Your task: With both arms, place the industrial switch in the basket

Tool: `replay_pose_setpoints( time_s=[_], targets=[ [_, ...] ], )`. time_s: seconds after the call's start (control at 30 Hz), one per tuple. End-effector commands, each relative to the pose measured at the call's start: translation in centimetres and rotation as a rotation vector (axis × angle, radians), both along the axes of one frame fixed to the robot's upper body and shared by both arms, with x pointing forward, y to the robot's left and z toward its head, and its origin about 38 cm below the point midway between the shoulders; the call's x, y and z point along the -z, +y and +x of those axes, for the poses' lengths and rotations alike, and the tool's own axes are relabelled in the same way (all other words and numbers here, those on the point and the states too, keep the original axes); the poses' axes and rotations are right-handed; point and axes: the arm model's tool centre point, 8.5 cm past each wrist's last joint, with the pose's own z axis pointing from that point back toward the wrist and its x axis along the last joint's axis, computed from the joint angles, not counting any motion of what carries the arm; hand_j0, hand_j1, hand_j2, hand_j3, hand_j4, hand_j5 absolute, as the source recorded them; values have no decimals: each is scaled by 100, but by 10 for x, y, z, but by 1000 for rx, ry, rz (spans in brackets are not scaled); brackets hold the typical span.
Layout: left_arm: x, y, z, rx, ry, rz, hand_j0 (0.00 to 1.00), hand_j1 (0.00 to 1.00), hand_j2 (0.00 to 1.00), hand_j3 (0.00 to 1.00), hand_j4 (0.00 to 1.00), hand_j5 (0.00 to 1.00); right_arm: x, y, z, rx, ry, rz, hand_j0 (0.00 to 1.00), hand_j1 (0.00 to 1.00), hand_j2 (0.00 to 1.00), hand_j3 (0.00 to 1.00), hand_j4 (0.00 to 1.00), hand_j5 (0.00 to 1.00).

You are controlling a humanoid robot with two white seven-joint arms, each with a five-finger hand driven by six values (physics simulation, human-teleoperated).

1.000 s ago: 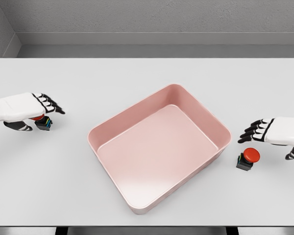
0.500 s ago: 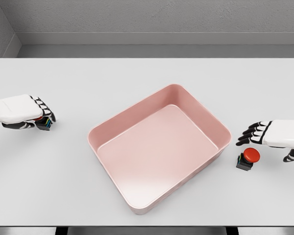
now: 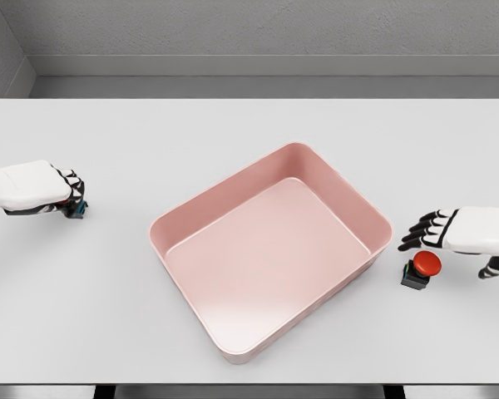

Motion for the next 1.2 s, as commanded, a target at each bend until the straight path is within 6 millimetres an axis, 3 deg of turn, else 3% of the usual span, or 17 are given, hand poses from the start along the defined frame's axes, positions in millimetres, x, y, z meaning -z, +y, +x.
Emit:
replay_pose_setpoints(
  time_s=[0.0, 0.43, 0.67, 0.73, 1.03, 1.17],
  targets=[
    [-3, 0, 0, -3, -6, -7, 15, 15, 15, 15, 15, 15, 1, 3, 1, -1, 1, 15, 100, 100, 100, 100, 100, 100],
    [-24, -2, 6, -13, -37, -117, 16, 16, 16, 16, 16, 16, 14, 11, -1, -12, 24, 39, 100, 100, 100, 100, 100, 100],
    [-52, -4, 9, -22, -66, -282, 17, 17, 17, 17, 17, 17, 13, 9, -1, -10, 22, 27, 98, 98, 98, 98, 98, 98],
    [-61, -10, 9, -3, -75, -330, 17, 17, 17, 17, 17, 17, 13, 8, -1, -9, 22, 25, 94, 94, 94, 94, 94, 94],
    [-87, -58, 1, 141, -122, -430, 17, 17, 17, 17, 17, 17, 21, 10, -3, -18, 29, 9, 93, 93, 93, 93, 93, 93],
    [-90, -81, -1, 198, -135, -463, 17, 17, 17, 17, 17, 17, 21, 10, -3, -20, 25, -1, 71, 71, 71, 71, 71, 71]
  ],
)
